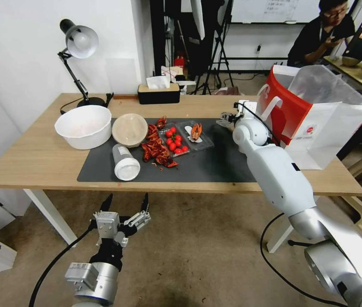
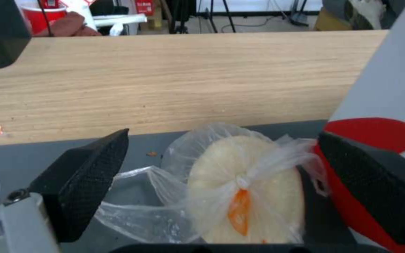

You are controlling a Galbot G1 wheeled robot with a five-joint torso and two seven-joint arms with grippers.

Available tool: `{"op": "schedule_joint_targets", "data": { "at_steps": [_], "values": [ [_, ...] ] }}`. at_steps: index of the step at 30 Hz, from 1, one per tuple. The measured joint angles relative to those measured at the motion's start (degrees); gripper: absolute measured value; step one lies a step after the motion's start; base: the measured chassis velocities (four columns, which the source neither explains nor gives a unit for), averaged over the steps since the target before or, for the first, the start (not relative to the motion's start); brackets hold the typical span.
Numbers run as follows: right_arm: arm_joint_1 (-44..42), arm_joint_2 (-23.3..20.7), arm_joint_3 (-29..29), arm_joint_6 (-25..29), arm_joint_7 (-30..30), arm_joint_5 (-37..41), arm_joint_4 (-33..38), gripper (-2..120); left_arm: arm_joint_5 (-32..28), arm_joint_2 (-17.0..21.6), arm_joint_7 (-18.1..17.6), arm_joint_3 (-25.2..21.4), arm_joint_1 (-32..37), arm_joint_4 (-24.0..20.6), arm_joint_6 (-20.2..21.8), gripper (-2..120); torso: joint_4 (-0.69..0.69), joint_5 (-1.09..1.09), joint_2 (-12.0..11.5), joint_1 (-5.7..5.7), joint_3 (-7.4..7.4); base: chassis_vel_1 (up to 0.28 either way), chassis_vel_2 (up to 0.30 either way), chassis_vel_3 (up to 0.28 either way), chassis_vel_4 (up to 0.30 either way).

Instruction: Pick up the trash from the table and place it into the takeout bag.

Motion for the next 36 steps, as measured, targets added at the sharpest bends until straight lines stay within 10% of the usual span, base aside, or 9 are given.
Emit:
{"op": "schedule_joint_targets", "data": {
  "at_steps": [36],
  "values": [
    [4.9, 5.6, 0.5, -3.9, 1.4, -4.8, -12.2, 100, -1.2, 0.4, -0.2, -0.8, -0.4, 0.1, -0.2, 100, 0.0, 0.0, 0.0, -0.01, 0.0, 0.0, 0.0, 0.0, 0.0]
  ]
}}
